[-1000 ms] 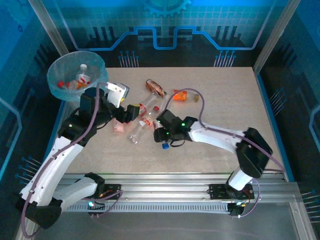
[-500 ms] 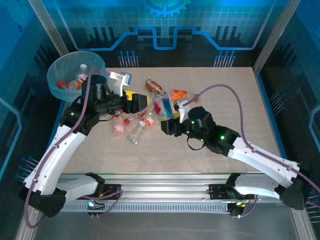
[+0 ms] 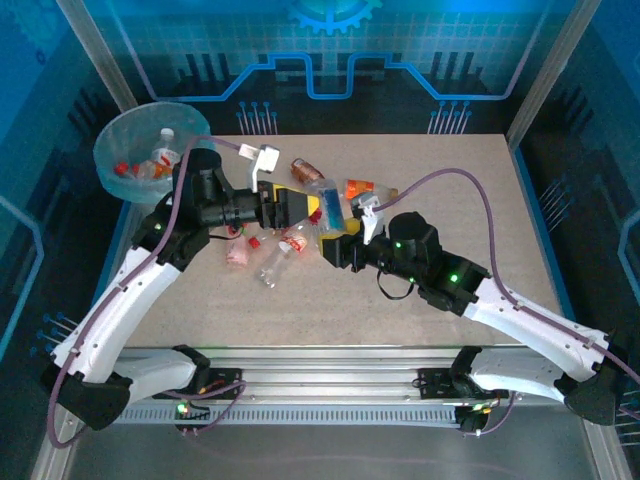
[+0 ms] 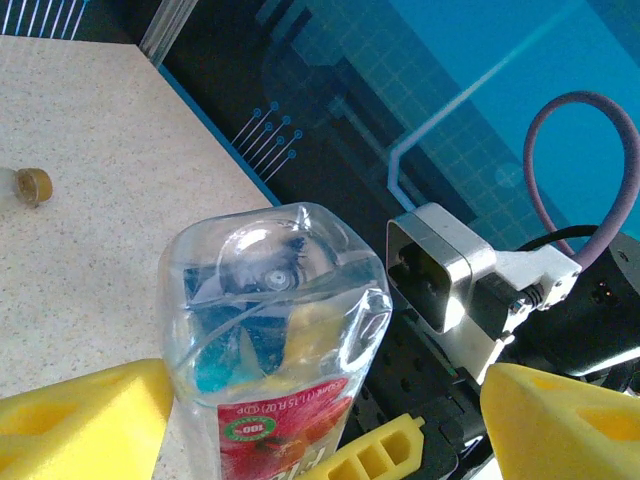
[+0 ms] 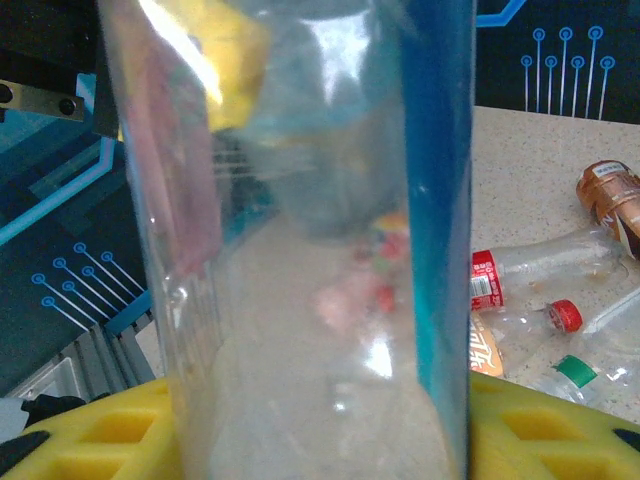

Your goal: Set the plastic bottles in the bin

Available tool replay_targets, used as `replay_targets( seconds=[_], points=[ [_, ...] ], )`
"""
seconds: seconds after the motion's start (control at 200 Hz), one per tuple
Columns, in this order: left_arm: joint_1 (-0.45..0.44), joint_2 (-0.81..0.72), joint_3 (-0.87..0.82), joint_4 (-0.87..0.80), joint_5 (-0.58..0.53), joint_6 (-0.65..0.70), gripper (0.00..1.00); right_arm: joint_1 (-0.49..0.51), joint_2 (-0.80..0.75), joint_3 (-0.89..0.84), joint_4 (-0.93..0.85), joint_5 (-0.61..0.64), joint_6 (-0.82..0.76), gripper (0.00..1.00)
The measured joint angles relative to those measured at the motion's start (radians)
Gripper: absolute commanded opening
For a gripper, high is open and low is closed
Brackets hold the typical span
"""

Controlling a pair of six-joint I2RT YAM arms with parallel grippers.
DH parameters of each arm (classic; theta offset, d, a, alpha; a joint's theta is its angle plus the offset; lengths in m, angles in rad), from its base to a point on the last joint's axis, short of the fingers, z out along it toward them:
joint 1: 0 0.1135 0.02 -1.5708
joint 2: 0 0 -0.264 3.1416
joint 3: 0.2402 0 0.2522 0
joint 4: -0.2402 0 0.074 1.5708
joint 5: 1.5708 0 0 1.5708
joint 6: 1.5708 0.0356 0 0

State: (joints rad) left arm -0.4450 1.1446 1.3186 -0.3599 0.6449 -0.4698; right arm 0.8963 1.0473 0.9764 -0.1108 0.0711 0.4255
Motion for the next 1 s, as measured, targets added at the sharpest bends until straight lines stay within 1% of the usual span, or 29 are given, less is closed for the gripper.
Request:
replay_targets(
  seconds=[0.36,0.645,0.77,0.81,0.905,0.97,1.0],
  points=[
    [-0.036,0.014,0.001,-0.005,-0.072,0.008,0.78,0.007,0.008,0.014,0.0,0.002,-0.001,0.55],
    [-0.052,0.032,0.001,-0.033,-0.108,0.027,0.7,0.018,0.024,0.021,0.023,-0.01,-0.009,0.55],
    [-0.052,0.042,0.005,-0.046,-0.122,0.033,0.62,0.019,0.042,0.026,0.022,-0.003,-0.008,0.56],
    [-0.052,0.043,0.009,-0.053,-0.126,0.038,0.6,0.019,0.044,0.026,0.022,0.0,-0.008,0.56],
    [-0.054,0.045,0.016,-0.061,-0.133,0.05,0.58,0.019,0.048,0.029,0.023,0.001,-0.008,0.6],
    [-0.056,0.045,0.021,-0.066,-0.141,0.053,0.56,0.019,0.051,0.031,0.022,0.006,-0.008,0.67],
    [-0.058,0.046,0.024,-0.071,-0.152,0.054,0.56,0.021,0.053,0.034,0.021,0.011,-0.014,0.71]
  ],
)
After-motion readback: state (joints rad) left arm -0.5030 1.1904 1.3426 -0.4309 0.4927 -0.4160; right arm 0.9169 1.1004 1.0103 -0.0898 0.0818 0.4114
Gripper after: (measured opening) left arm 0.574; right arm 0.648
